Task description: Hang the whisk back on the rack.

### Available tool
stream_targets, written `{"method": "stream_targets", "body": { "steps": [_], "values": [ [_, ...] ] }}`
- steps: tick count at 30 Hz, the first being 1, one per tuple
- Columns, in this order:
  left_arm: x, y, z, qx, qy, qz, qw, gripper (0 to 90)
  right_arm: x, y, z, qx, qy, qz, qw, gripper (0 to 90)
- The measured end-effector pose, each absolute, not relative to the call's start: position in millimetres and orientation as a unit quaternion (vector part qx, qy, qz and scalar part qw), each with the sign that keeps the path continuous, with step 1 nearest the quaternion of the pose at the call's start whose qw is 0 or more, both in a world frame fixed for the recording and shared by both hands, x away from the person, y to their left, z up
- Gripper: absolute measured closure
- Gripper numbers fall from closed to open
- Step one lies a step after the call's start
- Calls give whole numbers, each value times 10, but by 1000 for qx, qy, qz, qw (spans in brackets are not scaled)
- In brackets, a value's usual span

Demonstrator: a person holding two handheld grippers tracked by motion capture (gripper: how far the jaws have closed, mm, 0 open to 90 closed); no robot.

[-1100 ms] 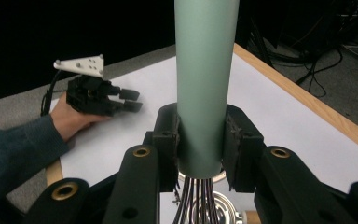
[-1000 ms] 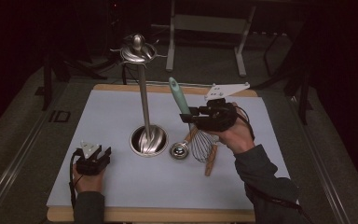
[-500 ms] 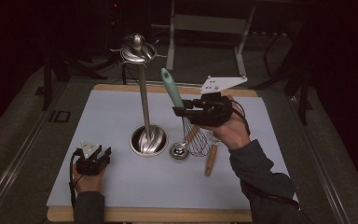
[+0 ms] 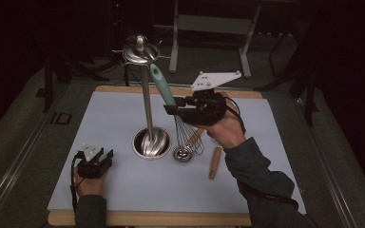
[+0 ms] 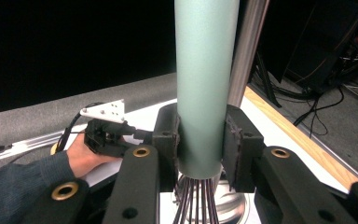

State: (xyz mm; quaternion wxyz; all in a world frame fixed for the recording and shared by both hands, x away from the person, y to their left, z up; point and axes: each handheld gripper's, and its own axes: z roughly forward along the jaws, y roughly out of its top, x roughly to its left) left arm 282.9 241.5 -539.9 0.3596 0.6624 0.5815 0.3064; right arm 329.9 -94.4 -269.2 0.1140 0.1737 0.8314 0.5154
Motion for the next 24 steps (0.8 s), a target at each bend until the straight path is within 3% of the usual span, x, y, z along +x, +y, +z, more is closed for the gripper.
{"method": "stream_targets", "body": {
  "steps": [24],
  "values": [
    [2829, 2421, -5399, 662, 581, 306, 360, 598, 3482, -728, -2822, 190, 833, 510, 98, 688]
  ]
}}
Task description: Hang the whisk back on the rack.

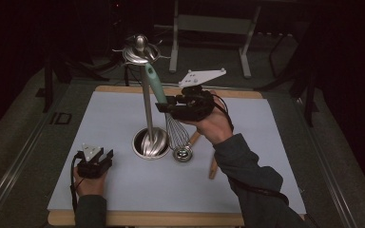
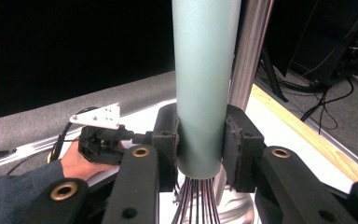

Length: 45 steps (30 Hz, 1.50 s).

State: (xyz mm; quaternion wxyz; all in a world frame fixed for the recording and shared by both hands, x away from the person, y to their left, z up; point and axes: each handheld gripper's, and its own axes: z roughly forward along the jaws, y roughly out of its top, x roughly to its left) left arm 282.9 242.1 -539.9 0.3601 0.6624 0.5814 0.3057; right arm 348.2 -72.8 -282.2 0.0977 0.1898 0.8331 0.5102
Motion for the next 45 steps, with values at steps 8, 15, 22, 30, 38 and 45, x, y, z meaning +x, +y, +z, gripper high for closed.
{"method": "stream_targets", "body": {
  "steps": [8, 15, 22, 30, 38, 45],
  "values": [
    [2828, 2421, -5399, 662, 581, 306, 361, 598, 3535, -658, -2863, 198, 834, 506, 96, 670],
    [2828, 2421, -5399, 662, 581, 305, 361, 597, 3529, -631, -2870, 194, 838, 501, 94, 668],
    [2829, 2419, -5400, 662, 582, 306, 360, 597, 3539, -653, -2890, 196, 841, 496, 94, 674],
    [2829, 2420, -5399, 662, 582, 305, 360, 597, 3538, -620, -2863, 189, 844, 492, 98, 770],
    [2831, 2420, -5401, 661, 582, 305, 361, 597, 3554, -605, -2864, 192, 843, 494, 98, 783],
    [2830, 2419, -5400, 661, 582, 306, 361, 597, 3545, -597, -2875, 191, 843, 494, 97, 782]
  ]
}}
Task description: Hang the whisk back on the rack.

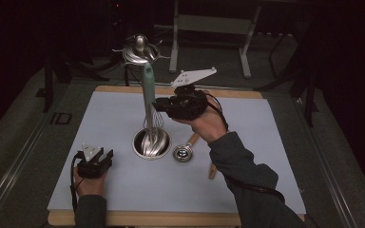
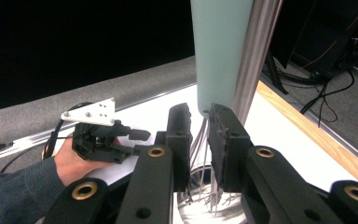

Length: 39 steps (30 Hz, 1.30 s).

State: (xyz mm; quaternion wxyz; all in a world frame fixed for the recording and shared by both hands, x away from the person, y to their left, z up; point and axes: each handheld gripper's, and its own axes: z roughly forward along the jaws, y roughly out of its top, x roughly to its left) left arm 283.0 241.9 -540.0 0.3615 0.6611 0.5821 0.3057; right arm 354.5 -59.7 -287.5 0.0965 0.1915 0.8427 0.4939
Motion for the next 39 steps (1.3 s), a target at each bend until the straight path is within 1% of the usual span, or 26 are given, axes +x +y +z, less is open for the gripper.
{"method": "stream_targets", "body": {
  "steps": [6, 14, 18, 19, 23, 31, 39],
  "values": [
    [2827, 2420, -5399, 663, 580, 305, 362, 610, 3525, -639, -2899, 188, 845, 491, 96, 781],
    [2828, 2420, -5400, 663, 581, 306, 361, 613, 3536, -850, -2983, 202, 847, 481, 102, 771],
    [2830, 2420, -5401, 662, 581, 305, 361, 616, 3559, -948, -3049, 215, 852, 462, 117, 742],
    [2831, 2421, -5401, 662, 581, 304, 362, 617, 3559, -967, -3070, 215, 857, 451, 128, 733],
    [2831, 2422, -5401, 662, 581, 304, 362, 619, 3554, -1017, -3146, 209, 871, 419, 148, 707],
    [2832, 2423, -5401, 662, 582, 303, 363, 620, 3520, -1074, -3339, 198, 893, 366, 169, 676],
    [2833, 2426, -5402, 661, 582, 302, 365, 624, 3519, -1151, -3549, 201, 906, 333, 168, 653]
  ]
}}
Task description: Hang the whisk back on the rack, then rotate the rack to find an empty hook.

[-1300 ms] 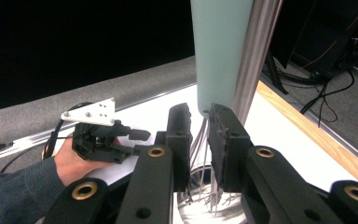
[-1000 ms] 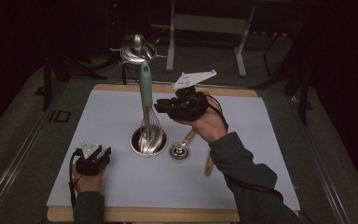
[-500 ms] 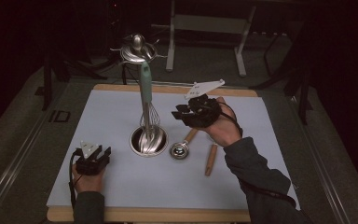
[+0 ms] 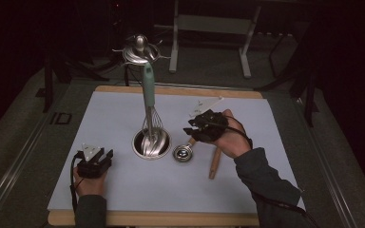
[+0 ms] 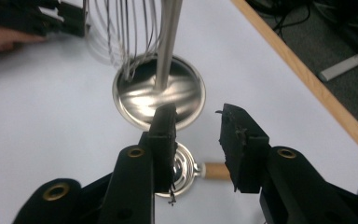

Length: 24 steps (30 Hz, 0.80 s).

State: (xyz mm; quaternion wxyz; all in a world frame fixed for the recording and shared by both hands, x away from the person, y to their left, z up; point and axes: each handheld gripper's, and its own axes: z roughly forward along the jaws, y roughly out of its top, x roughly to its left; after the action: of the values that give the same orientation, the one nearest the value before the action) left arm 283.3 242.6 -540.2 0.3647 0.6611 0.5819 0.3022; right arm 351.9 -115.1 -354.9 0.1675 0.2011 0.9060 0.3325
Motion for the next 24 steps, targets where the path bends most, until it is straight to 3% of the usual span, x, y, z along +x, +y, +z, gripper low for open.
{"method": "stream_targets", "body": {
  "steps": [15, 21, 24],
  "values": [
    [2815, 2434, -5396, 658, 579, 304, 372, 689, 3584, -1365, -3859, 233, 907, 317, 153, 613],
    [2771, 2448, -5345, 652, 568, 299, 403, 854, 3586, -1559, -4028, 261, 899, 319, 148, 575],
    [2720, 2429, -5233, 643, 555, 298, 435, 891, 3569, -1671, -4142, 278, 896, 309, 157, 557]
  ]
}}
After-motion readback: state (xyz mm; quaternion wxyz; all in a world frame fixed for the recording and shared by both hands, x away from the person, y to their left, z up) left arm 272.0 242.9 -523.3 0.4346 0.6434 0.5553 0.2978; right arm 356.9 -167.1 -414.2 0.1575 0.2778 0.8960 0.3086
